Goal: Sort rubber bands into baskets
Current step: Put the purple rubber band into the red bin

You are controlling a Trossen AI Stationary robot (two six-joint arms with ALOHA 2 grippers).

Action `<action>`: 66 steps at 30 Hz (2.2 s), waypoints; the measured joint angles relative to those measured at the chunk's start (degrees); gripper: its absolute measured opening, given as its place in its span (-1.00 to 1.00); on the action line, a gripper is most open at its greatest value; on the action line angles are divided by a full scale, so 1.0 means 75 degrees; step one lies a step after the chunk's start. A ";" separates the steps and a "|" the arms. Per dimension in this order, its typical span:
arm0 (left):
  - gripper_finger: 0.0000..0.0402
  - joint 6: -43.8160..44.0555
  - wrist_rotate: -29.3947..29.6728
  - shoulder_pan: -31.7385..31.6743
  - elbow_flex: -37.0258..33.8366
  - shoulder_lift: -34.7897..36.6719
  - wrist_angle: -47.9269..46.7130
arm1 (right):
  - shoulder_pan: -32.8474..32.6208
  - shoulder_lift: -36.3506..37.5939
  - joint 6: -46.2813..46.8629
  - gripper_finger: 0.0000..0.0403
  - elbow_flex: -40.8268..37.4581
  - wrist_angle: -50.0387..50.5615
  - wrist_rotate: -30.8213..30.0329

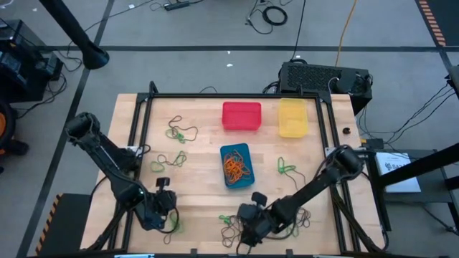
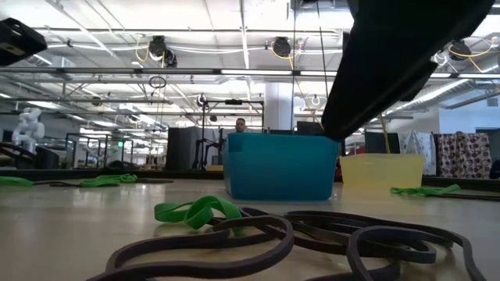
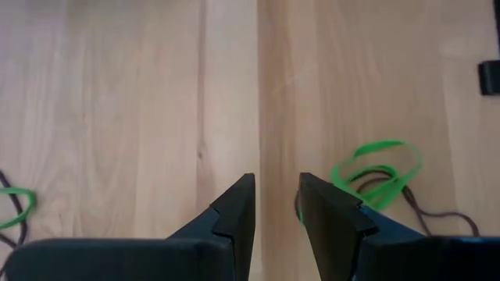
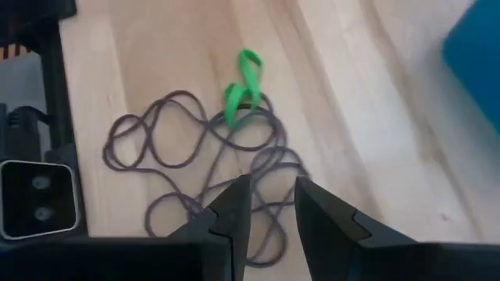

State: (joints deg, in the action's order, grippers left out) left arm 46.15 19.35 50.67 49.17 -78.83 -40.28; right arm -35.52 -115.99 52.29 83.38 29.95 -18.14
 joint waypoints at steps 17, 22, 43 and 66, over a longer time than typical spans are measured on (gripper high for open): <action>-0.46 -0.0076 0.0698 0.0363 0.0000 0.0000 0.0048 | -0.0484 -0.0999 0.1973 -0.54 0.0197 0.0723 -0.0290; -0.46 -0.0402 0.1051 0.0348 0.0000 0.0000 0.0077 | -0.0581 -0.0973 0.2208 -0.68 0.0191 0.0972 -0.0276; -0.46 -0.2662 0.1551 -0.1844 0.0003 0.0000 0.3229 | 0.0288 0.2573 -0.0162 -1.00 0.0148 0.2369 -0.0772; -0.46 -0.1589 -0.0427 -0.6162 0.0009 0.0839 0.8181 | 0.6815 0.4715 -0.7188 -1.00 -0.1262 0.1673 0.0864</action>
State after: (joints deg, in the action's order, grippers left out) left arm 34.24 16.15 4.45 49.23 -72.53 21.08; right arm 15.59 -80.63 -1.62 73.92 42.49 -11.66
